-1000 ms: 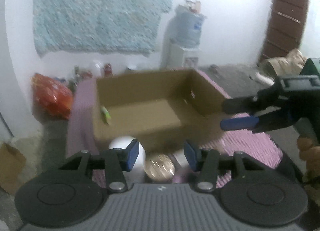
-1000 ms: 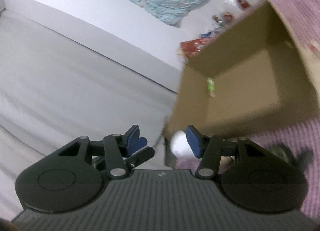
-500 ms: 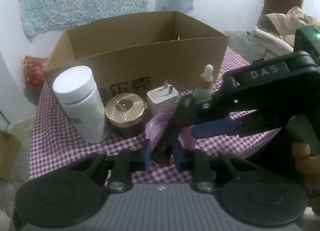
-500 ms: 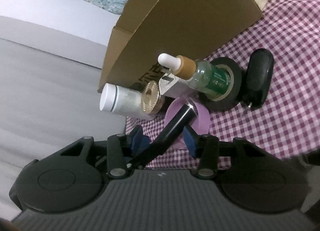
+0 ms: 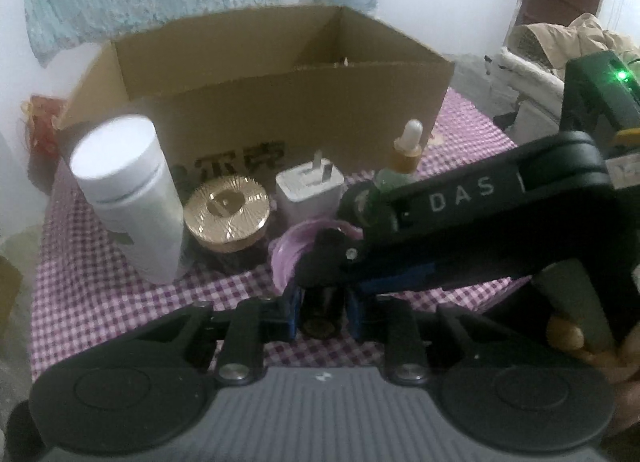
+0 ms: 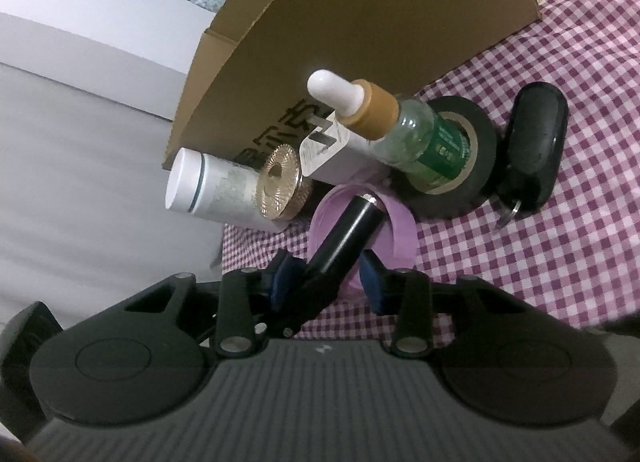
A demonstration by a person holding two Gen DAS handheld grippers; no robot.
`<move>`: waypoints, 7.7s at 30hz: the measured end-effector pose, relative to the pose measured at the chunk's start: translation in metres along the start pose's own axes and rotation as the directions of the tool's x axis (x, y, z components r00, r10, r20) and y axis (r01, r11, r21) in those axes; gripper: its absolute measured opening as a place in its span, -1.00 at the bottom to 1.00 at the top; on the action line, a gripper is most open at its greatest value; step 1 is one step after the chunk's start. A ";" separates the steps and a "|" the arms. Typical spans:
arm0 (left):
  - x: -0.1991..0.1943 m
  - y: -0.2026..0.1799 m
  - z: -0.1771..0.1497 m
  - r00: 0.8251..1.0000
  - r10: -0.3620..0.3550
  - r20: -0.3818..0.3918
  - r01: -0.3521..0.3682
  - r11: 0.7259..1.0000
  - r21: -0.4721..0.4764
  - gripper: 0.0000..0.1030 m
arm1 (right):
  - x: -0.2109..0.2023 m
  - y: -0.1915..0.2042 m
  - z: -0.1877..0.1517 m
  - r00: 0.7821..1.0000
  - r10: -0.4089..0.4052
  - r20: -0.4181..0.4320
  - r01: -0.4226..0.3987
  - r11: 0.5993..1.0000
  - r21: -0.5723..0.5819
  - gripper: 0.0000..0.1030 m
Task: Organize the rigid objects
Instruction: 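Return the right gripper to the pink bowl and grasp the black lipstick, then carry the black lipstick into the box and open the right gripper, then move the right gripper to the black key fob beside the tape roll and grasp it, then carry the black key fob into the box and open the right gripper, then withdraw the right gripper from the box back toward the pink bowl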
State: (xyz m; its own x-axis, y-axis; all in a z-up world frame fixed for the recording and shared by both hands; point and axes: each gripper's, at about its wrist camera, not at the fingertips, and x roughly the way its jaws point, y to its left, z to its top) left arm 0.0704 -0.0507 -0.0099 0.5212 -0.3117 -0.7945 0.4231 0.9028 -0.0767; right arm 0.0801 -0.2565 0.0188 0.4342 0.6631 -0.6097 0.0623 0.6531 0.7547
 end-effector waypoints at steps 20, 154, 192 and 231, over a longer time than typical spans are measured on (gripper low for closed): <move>0.004 0.015 0.005 0.997 -0.077 -0.015 0.076 0.993 -0.087 -0.55 | 0.015 0.010 -0.001 0.997 -0.060 0.057 0.061 0.998 -0.031 -0.44; 0.034 -0.125 0.028 0.996 -0.065 -0.059 0.079 0.958 0.274 -0.21 | -0.078 -0.091 0.020 0.988 0.037 0.150 -0.037 0.999 -0.003 -0.65; -0.042 0.030 0.181 0.992 0.116 0.047 -0.119 0.991 0.054 -0.43 | -0.016 0.119 0.180 0.982 0.187 -0.011 -0.185 0.960 -0.210 -0.67; -0.119 0.080 0.171 0.971 0.076 0.225 -0.058 0.994 -0.088 0.77 | -0.034 0.148 0.207 0.969 0.245 0.030 -0.236 0.955 -0.182 -0.31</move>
State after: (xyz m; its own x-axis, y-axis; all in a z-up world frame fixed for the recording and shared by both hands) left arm 0.1692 0.0080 0.1819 0.7050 -0.3004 -0.6424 0.3256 0.9418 -0.0830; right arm 0.2609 -0.2582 0.2012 0.4634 0.7916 -0.3984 -0.2067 0.5337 0.8200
